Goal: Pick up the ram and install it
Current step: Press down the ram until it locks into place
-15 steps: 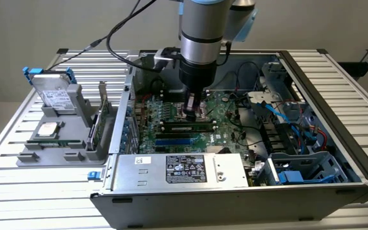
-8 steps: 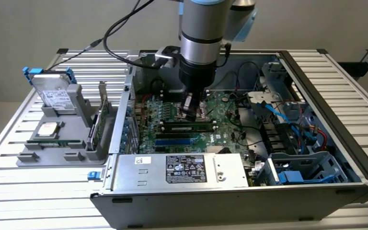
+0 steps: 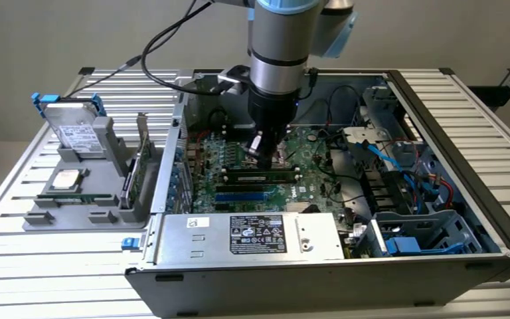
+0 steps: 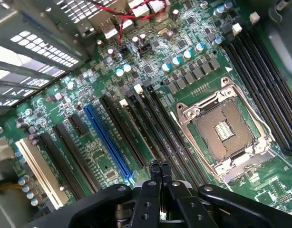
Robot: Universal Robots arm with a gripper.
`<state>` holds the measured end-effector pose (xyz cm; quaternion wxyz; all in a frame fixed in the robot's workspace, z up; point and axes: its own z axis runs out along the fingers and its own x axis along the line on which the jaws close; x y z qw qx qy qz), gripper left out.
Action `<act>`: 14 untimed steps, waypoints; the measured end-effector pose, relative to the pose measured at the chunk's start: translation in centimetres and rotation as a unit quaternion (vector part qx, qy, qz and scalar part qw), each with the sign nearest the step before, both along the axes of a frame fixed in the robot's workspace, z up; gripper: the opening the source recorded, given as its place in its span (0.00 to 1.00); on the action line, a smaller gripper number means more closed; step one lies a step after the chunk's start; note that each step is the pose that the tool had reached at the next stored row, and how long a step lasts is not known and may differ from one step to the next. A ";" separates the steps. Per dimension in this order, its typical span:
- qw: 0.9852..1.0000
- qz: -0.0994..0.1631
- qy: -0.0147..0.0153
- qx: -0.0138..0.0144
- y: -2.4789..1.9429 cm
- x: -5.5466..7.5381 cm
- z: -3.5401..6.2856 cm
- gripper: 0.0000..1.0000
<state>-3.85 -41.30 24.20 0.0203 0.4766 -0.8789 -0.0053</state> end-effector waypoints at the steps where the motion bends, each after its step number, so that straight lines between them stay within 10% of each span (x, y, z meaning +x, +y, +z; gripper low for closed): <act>1: 1.000 -0.009 0.000 0.000 0.00 0.0 -0.15 0.10; 14: 0.993 -0.118 0.000 0.000 0.00 0.0 -0.70 0.10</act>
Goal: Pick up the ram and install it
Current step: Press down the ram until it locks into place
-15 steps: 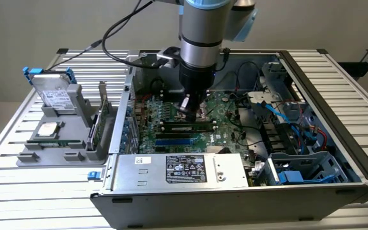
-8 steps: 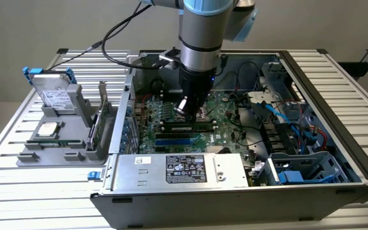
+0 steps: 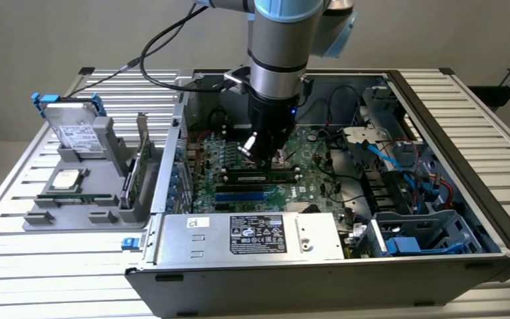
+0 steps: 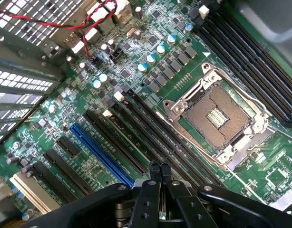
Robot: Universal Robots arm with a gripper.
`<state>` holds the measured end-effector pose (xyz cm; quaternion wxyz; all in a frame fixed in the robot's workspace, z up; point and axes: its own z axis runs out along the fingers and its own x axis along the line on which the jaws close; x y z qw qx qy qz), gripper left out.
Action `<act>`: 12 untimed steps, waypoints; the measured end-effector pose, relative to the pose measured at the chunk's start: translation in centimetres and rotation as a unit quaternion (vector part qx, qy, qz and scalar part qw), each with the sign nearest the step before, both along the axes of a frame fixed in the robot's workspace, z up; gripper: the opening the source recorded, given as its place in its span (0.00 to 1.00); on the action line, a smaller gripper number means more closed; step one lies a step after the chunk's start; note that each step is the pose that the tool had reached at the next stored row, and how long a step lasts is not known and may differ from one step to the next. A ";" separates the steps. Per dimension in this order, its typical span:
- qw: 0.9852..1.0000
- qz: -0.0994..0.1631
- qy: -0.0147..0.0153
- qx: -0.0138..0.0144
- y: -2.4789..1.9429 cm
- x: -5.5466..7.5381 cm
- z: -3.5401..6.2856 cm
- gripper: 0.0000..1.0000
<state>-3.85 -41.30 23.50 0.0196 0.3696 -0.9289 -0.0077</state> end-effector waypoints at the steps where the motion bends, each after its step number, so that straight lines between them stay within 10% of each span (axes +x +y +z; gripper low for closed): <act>1: 1.000 -0.008 0.000 0.000 0.00 0.0 0.00 0.10; 12: 0.996 -0.092 0.000 0.000 0.00 0.0 0.00 0.10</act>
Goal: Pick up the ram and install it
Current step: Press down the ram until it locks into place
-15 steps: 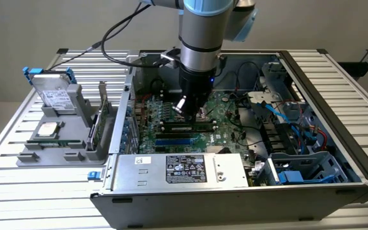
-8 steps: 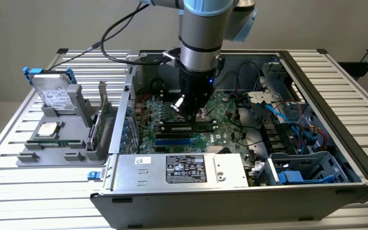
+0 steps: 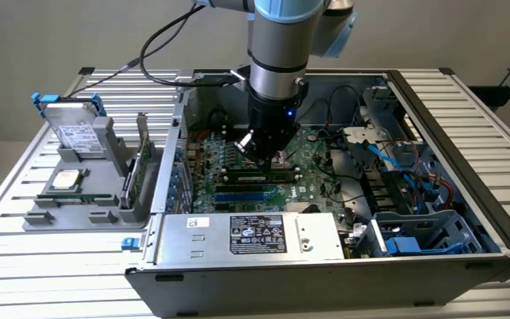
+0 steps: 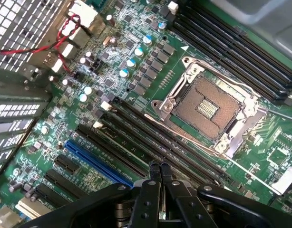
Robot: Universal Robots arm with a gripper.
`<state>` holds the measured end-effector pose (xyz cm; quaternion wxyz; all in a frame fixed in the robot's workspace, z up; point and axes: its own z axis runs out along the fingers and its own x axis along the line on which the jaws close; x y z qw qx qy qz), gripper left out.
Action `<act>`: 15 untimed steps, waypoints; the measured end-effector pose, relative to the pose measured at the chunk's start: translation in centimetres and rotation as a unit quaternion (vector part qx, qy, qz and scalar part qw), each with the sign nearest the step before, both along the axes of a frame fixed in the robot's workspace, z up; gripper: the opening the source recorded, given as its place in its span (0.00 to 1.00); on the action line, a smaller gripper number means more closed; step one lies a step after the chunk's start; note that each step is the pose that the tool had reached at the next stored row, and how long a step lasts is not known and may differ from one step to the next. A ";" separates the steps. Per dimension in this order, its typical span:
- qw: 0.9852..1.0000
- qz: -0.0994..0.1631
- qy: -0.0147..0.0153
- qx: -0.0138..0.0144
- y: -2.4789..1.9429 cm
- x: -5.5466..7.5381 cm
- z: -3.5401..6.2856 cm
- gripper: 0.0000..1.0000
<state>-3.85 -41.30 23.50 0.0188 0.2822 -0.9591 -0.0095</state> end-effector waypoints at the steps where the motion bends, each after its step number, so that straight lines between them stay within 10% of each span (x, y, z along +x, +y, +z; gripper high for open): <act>1: 1.000 -0.008 0.000 0.000 0.00 0.0 0.00 0.10; 15: 0.993 -0.114 0.000 0.000 0.00 0.0 0.00 0.10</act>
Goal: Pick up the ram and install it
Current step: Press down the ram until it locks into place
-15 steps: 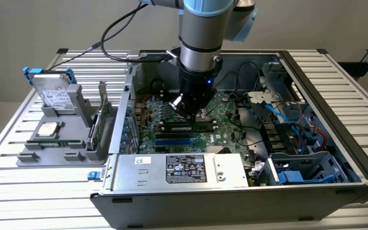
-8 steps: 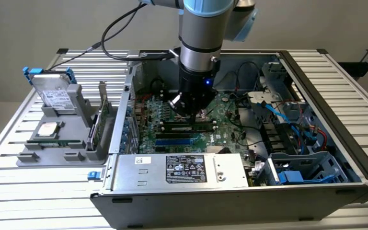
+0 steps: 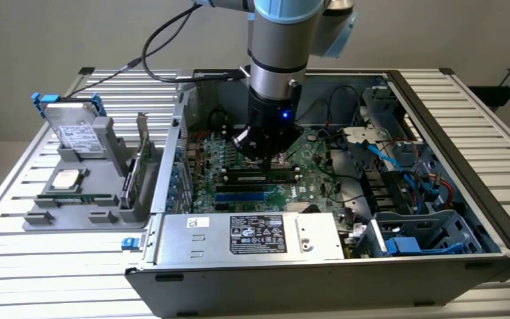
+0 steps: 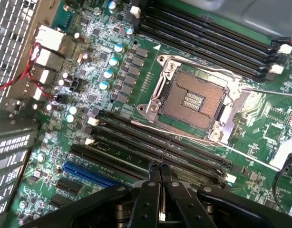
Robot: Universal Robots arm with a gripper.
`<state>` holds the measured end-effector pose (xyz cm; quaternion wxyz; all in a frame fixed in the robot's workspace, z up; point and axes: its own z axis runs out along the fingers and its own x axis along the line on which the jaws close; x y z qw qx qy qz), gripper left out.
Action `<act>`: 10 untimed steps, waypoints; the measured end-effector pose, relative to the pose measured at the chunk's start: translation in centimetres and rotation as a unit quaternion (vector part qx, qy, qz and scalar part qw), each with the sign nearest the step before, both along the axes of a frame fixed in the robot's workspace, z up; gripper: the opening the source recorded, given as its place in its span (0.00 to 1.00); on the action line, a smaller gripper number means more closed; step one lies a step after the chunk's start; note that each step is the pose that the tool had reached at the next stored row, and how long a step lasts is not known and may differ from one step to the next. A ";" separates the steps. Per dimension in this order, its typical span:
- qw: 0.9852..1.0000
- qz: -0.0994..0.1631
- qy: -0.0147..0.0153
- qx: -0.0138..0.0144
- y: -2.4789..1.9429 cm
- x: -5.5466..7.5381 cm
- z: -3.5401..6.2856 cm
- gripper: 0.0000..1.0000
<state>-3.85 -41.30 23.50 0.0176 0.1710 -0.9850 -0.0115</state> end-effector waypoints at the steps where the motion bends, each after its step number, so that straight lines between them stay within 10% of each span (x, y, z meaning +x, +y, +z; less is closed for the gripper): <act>1: 1.000 -0.007 0.000 0.000 0.00 0.0 0.00 0.10; 10: 0.997 -0.075 0.000 0.000 0.00 0.0 0.00 0.10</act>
